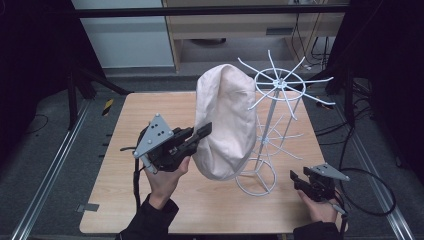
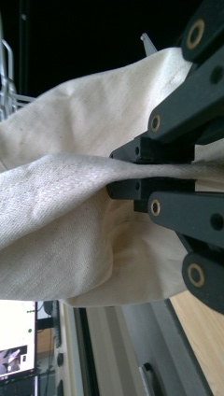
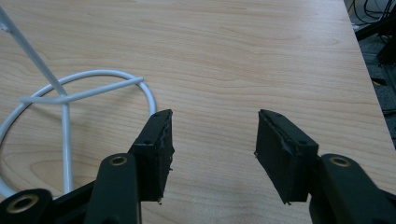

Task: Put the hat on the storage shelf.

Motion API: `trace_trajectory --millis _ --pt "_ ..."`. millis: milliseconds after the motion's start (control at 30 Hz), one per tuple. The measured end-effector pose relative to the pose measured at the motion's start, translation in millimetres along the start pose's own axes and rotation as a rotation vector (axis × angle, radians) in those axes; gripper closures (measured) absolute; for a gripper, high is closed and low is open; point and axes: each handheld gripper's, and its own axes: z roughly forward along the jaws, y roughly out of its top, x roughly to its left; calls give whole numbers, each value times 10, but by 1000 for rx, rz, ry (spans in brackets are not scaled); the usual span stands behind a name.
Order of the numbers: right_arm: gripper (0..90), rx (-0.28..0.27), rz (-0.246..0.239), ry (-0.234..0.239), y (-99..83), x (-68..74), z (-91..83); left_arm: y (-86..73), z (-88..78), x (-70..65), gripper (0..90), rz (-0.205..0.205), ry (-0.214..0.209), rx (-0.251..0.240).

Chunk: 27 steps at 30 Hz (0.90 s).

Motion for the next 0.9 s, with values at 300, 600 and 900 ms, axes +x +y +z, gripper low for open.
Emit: trace_trajectory --millis 300,600,900 --pt "460 0 1 0 0 -3 -1 -146 177 34 837 -16 21 75" --pt "458 1 -1 1 -2 -3 6 -228 228 86 802 -25 33 103" --pt "455 4 4 3 -2 -4 6 -321 167 129 580 -30 43 97"
